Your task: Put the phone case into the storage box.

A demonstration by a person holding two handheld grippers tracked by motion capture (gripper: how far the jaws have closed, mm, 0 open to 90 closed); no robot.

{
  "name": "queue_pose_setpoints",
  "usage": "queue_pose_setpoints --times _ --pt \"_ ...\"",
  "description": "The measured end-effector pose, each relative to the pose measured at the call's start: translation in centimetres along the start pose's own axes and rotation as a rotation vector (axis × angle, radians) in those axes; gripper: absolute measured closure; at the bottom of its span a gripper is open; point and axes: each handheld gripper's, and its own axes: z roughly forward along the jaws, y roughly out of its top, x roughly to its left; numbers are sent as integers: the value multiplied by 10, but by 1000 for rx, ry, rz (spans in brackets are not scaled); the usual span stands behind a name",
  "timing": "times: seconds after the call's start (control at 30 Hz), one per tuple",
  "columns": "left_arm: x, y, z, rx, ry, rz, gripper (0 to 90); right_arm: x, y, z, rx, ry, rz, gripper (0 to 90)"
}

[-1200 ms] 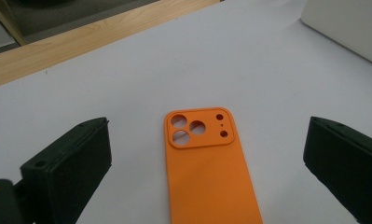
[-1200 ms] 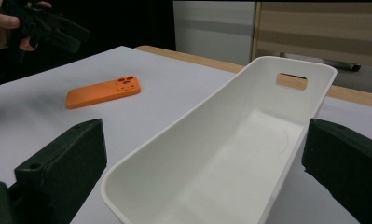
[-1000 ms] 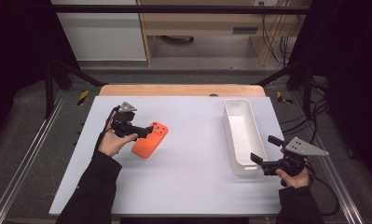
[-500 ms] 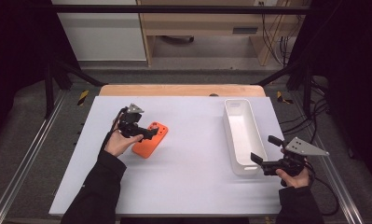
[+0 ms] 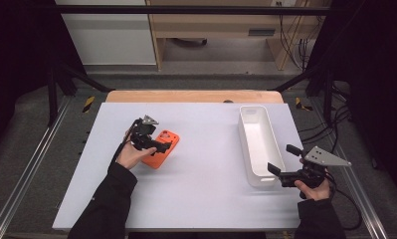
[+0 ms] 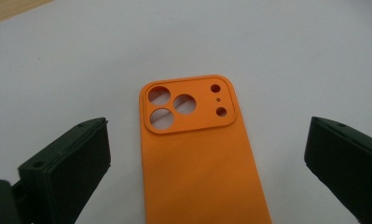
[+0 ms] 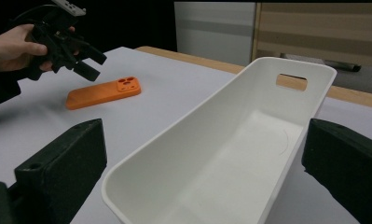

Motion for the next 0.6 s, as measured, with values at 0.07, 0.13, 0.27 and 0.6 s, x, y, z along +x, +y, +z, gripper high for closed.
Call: queue_pose_setpoints --times 0.07,0.13,0.27,0.6 --pt "0 -1 1 4 -8 -5 0 0 0 0 -1 0 0 4" --pt "-1 -2 4 19 2 -5 0 0 0 0 2 1 -1 4" --pt "-1 -4 8 37 3 -11 0 0 0 0 -1 5 -1 4" --pt "-1 -8 12 46 2 -19 0 1 0 0 -2 4 -5 4"
